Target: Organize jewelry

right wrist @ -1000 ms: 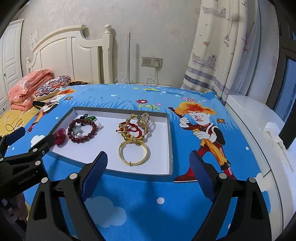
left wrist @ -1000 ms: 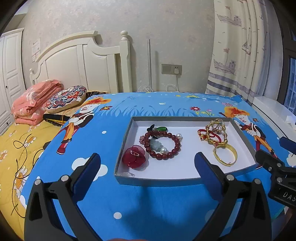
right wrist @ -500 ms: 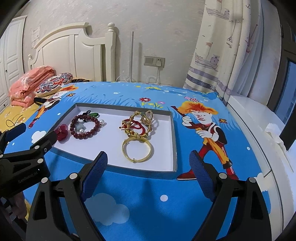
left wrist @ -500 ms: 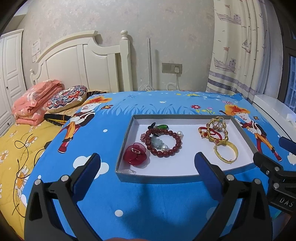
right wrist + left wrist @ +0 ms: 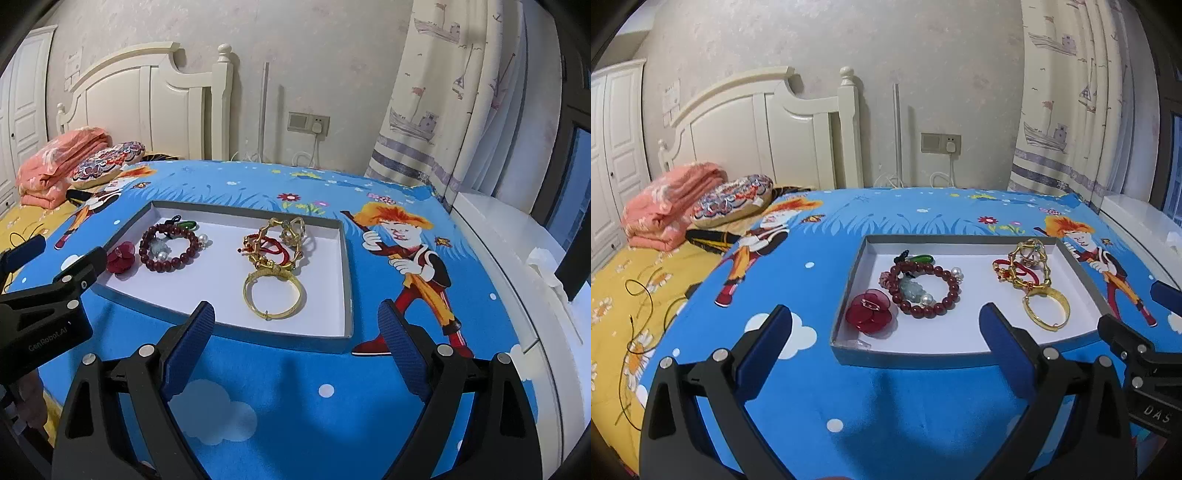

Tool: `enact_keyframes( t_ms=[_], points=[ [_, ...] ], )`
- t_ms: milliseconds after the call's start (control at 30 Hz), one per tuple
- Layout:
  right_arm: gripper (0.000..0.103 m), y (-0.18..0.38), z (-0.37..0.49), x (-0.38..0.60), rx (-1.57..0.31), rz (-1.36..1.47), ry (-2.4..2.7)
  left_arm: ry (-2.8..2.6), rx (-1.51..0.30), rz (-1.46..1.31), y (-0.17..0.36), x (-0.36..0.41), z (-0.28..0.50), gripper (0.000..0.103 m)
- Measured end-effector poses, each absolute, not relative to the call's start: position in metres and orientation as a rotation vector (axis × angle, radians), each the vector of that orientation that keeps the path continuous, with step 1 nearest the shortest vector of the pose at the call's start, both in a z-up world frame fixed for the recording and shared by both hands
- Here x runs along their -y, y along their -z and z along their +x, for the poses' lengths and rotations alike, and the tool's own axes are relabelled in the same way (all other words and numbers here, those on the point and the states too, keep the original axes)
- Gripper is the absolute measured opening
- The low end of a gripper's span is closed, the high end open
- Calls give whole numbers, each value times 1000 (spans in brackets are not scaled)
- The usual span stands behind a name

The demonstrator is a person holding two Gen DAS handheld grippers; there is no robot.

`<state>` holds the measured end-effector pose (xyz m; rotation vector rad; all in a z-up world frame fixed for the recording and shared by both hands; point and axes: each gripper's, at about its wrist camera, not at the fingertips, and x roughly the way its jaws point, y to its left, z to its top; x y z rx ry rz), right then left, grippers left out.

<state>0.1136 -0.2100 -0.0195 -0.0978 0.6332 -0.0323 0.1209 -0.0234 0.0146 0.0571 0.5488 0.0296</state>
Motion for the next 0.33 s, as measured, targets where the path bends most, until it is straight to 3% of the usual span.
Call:
enact_keyframes(
  t_ms=[333],
  points=[
    [84,22,112,206,-639,-109,25,29,-599,53,-9,24,125,98]
  ],
)
